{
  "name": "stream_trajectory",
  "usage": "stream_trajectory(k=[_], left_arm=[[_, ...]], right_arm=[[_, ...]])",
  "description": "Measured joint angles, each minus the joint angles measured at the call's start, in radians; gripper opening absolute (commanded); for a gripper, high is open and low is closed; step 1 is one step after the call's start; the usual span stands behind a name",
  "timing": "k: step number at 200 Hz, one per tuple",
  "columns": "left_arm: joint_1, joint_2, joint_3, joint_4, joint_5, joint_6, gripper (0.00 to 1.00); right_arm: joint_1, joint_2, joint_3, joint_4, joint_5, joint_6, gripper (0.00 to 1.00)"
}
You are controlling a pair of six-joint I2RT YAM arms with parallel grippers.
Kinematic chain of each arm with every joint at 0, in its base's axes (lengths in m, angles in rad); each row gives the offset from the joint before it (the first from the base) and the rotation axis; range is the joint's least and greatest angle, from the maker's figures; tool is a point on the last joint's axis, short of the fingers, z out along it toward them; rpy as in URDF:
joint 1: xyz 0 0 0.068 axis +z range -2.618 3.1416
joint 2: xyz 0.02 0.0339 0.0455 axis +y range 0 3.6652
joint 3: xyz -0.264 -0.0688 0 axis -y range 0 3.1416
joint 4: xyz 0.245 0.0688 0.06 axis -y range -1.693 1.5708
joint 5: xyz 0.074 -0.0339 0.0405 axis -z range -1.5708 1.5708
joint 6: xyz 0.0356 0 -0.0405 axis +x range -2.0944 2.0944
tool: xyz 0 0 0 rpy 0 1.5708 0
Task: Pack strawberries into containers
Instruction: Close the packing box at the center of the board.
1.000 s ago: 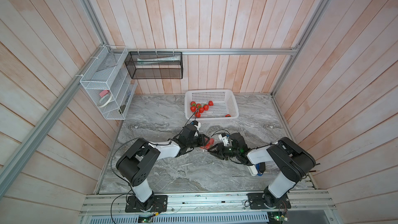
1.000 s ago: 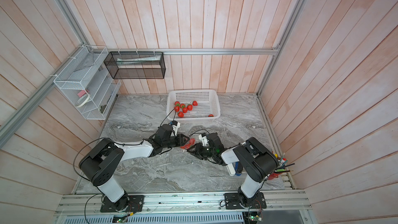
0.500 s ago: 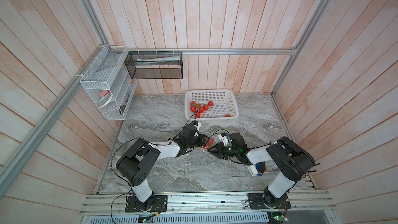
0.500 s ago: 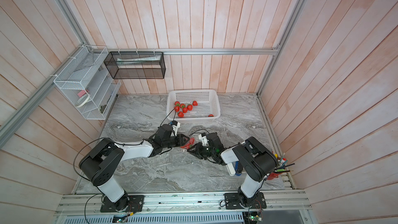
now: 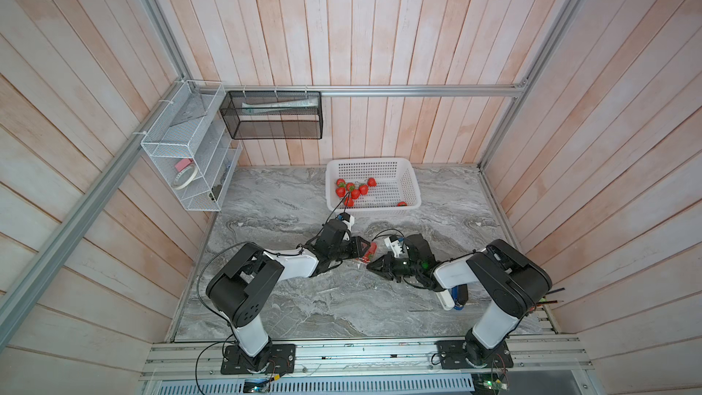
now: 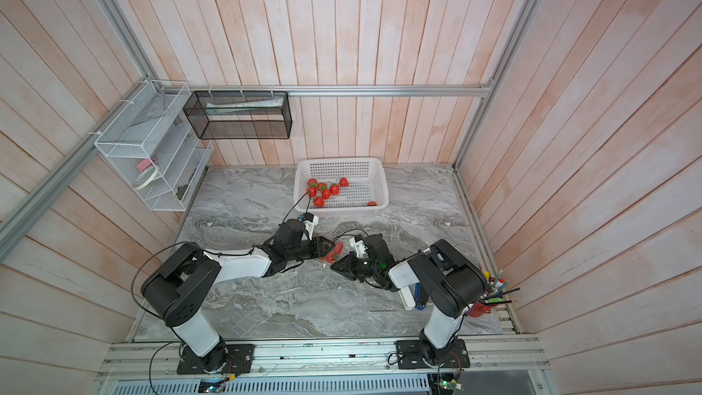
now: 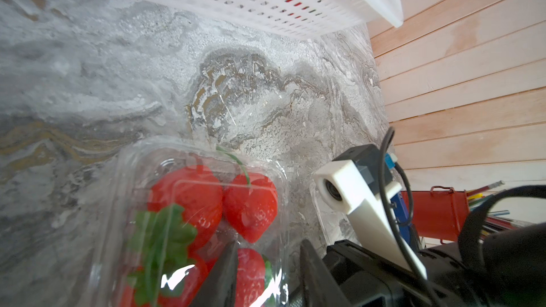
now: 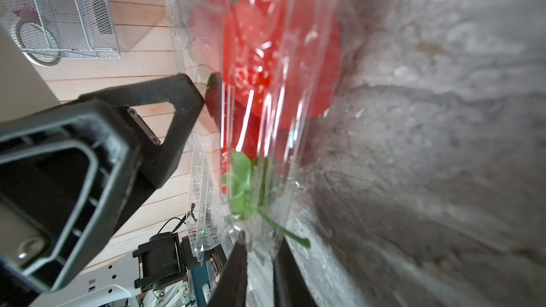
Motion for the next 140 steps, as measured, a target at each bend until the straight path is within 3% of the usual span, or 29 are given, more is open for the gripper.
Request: stream_trajectory(k=[22, 41, 82, 114, 140], left_arm=[[0.000, 0.001, 0.000, 0.000, 0.000, 0.000, 0.37], [0.000, 0.001, 0.000, 0.000, 0.001, 0.000, 0.35], [0.000, 0.001, 0.000, 0.000, 0.011, -0.001, 0.35], [-0.001, 0.001, 0.000, -0.002, 0.014, -0.001, 0.35], [-0.002, -0.003, 0.000, -0.010, 0.014, 0.000, 0.35]], right_arm=[[0.000, 0.003, -0.001, 0.003, 0.000, 0.007, 0.17], [0.000, 0.003, -0.003, 0.011, -0.001, 0.014, 0.28], [-0.018, 0.003, -0.021, 0.057, -0.009, 0.026, 0.30], [-0.051, -0.002, -0.051, 0.085, -0.020, 0.041, 0.39], [-0.056, -0.039, -0.055, 0.058, -0.021, 0.031, 0.38]])
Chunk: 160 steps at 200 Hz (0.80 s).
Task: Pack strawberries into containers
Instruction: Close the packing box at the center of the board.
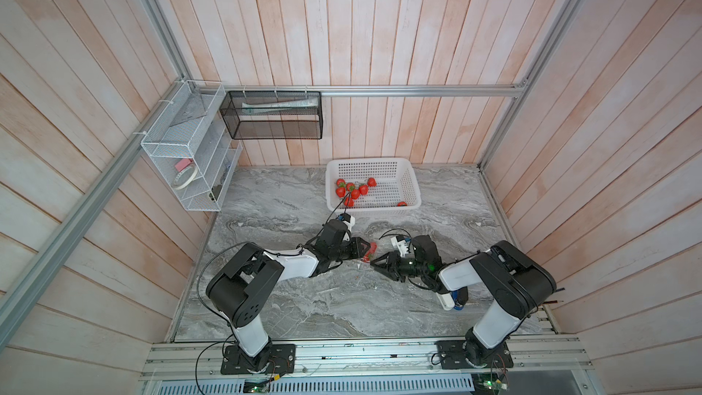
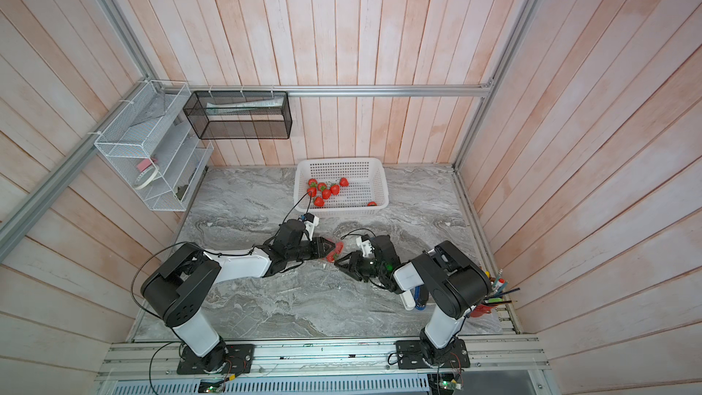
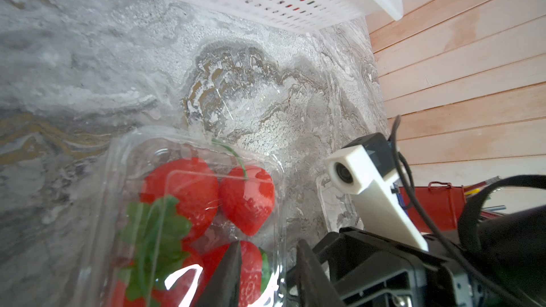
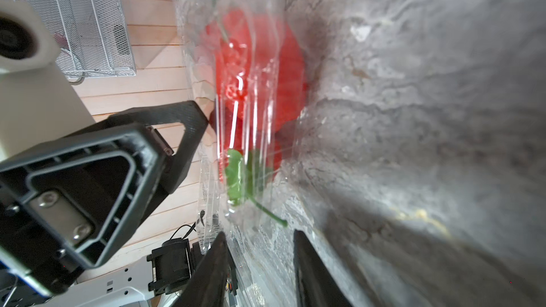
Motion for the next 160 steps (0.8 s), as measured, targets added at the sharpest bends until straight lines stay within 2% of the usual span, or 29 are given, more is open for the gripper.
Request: stream_trajectory(k=[25, 56, 103, 160], left_arm=[[0.000, 0.000, 0.000, -0.005, 0.000, 0.000, 0.35], [0.000, 0.000, 0.002, -0.006, 0.001, 0.000, 0.36], [0.000, -0.002, 0.005, -0.013, 0.003, 0.000, 0.37], [0.000, -0.089, 0.019, -0.126, -0.020, 0.019, 0.42]], right_arm=[[-0.015, -0.051, 0.001, -0.053, 0.000, -0.042, 0.33], [-0.037, -0.072, 0.011, -0.111, 0.000, -0.081, 0.33], [-0.040, -0.056, 0.053, -0.154, -0.003, -0.099, 0.45], [-0.039, 0.007, 0.101, -0.152, -0.011, -0.099, 0.44]])
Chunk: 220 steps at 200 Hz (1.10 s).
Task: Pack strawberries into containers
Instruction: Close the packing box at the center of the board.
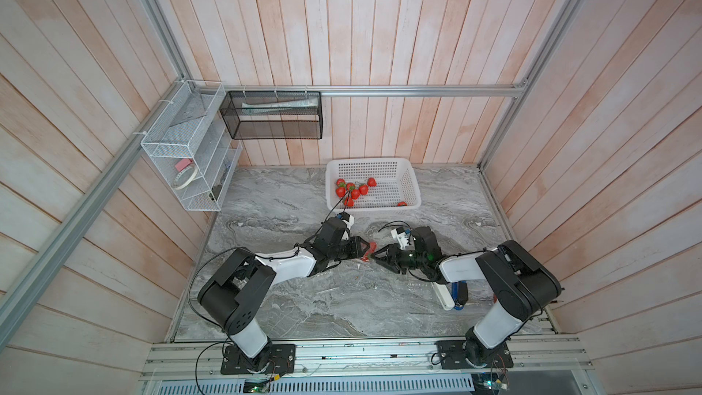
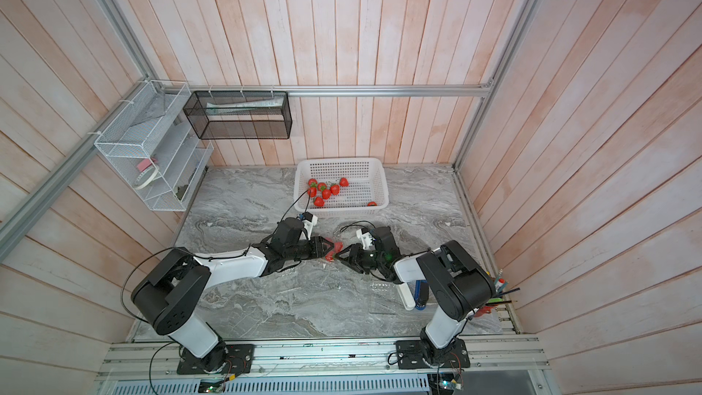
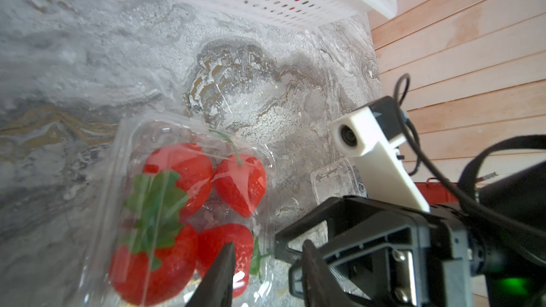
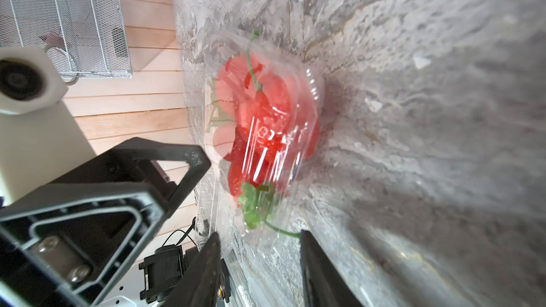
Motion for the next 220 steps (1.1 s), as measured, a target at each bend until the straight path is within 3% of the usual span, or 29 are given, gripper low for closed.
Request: stream_trajectory(k=[40, 84, 128, 220], left_arm=[[0.002, -0.070, 0.051, -0.078, -0.095, 0.064, 0.49], [0.034, -0.005, 0.074, -0.159, -0.168, 0.115, 0.61], [0.048, 0.082, 0.073, -0.177, -0.144, 0.108, 0.60], [0.038, 0.050, 0.023, -0.132, -0.082, 0.039, 0.55]], right_arm=[[0.000, 0.016, 0.001, 0.002, 0.000, 0.002, 0.45], [0.001, 0.016, 0.016, -0.003, 0.000, 0.001, 0.45], [0.001, 0.021, 0.059, -0.039, 0.001, -0.020, 0.46], [-0.023, 0.082, 0.150, -0.129, 0.008, -0.093, 0.54]])
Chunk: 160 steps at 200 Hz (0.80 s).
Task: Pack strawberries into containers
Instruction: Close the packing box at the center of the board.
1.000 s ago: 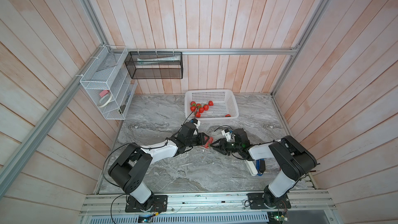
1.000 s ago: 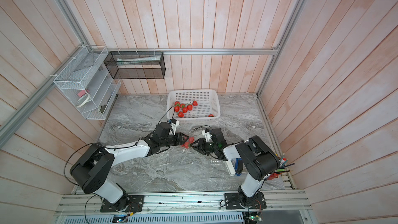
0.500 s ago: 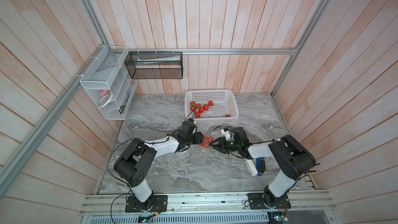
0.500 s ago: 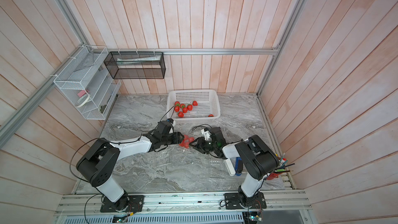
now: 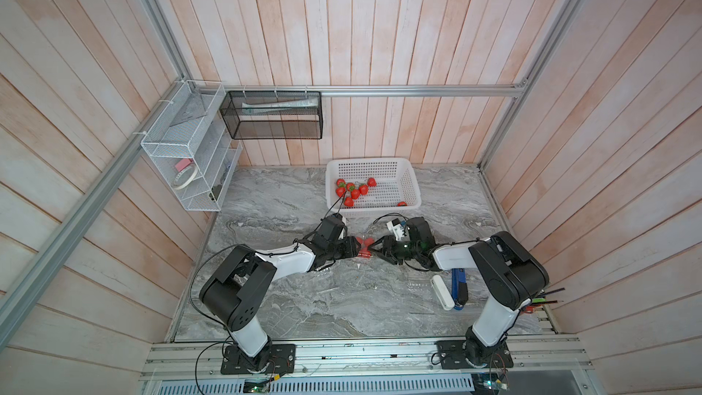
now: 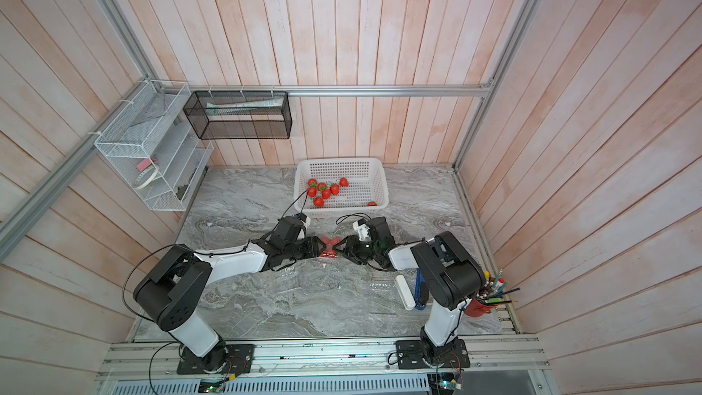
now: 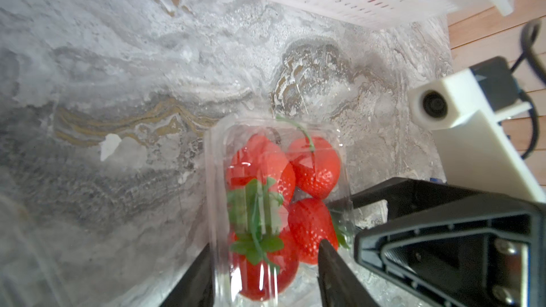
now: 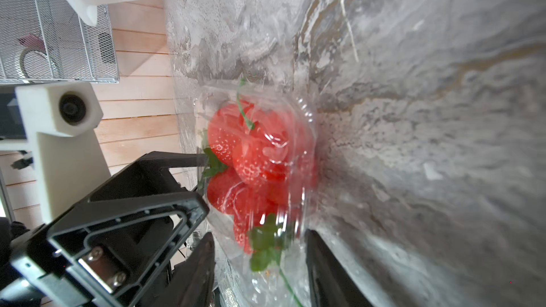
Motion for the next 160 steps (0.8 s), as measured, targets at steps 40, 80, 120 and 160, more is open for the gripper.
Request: stream_trajectory(k=[40, 80, 120, 160], left_arm=[[-0.006, 0.000, -0.014, 0.005, 0.024, -0.015, 0.56], [-0.006, -0.056, -0.014, -0.047, 0.017, -0.010, 0.54], [-0.006, -0.128, 0.004, -0.092, -0.026, 0.012, 0.54], [-0.005, -0.095, 0.044, -0.085, -0.040, 0.024, 0.53]], right_arm=[[-0.020, -0.006, -0.005, -0.039, 0.011, -0.023, 0.56], [-0.023, -0.051, -0.037, -0.064, 0.021, -0.037, 0.54], [-0.029, -0.113, -0.074, -0.079, 0.023, -0.040, 0.50], [-0.051, -0.155, -0.075, -0.083, 0.022, -0.040, 0.54]])
